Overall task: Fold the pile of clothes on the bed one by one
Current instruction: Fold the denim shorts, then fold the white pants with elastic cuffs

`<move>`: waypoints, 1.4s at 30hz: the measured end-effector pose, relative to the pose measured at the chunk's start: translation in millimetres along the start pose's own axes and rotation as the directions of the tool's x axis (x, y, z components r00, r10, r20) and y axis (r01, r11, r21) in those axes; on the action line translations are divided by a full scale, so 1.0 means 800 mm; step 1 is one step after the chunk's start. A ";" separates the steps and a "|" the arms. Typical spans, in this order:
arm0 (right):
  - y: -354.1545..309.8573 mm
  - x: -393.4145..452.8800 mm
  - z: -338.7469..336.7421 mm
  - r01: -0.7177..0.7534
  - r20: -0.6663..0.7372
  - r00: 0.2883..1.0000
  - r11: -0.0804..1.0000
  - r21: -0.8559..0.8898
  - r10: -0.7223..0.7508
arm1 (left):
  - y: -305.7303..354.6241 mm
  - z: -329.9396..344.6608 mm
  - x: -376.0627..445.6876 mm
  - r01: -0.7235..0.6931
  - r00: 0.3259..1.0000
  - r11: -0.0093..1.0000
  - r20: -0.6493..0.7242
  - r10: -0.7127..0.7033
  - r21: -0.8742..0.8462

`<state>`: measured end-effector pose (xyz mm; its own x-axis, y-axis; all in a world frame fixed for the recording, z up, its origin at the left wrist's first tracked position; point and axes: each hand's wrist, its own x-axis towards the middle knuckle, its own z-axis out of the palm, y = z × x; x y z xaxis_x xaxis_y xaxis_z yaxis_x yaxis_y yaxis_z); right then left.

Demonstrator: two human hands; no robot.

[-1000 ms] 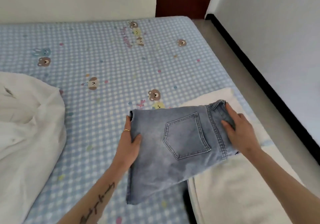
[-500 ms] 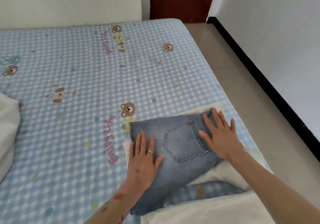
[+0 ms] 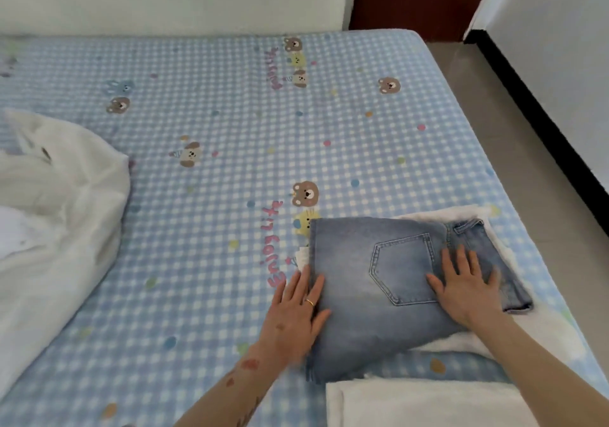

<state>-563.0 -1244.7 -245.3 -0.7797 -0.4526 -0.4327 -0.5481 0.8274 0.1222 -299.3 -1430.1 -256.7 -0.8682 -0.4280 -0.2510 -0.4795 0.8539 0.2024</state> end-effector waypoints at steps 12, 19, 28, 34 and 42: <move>-0.357 -0.231 -0.018 0.244 0.138 0.938 0.889 0.388 -0.318 | -0.369 -0.072 -0.376 0.635 0.772 0.768 0.042 -0.634 -0.086; -0.618 -0.351 -0.021 0.465 0.082 0.826 0.757 0.458 -0.558 | -0.506 -0.059 -0.473 0.743 0.656 0.620 0.085 -0.750 -0.252; -0.910 -0.461 0.088 0.808 0.149 0.563 0.579 0.109 -0.813 | -0.636 -0.033 -0.544 0.663 0.730 0.677 0.077 -0.679 -0.318; -0.919 -0.454 0.086 0.791 -0.169 0.612 0.602 0.110 -0.773 | -0.687 -0.030 -0.559 0.591 0.776 0.734 -0.011 -0.631 -0.335; -0.783 -0.510 -0.053 0.572 -0.071 0.723 0.538 0.619 -0.687 | -0.680 -0.078 -0.524 0.443 0.829 0.822 -0.185 -0.528 -0.358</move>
<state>85.6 -1592.8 -107.7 -0.2085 -0.9194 -0.3334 -0.5538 0.3920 -0.7346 317.3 -1733.5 -202.1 -0.4904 -0.8602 -0.1401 -0.8248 0.4061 0.3935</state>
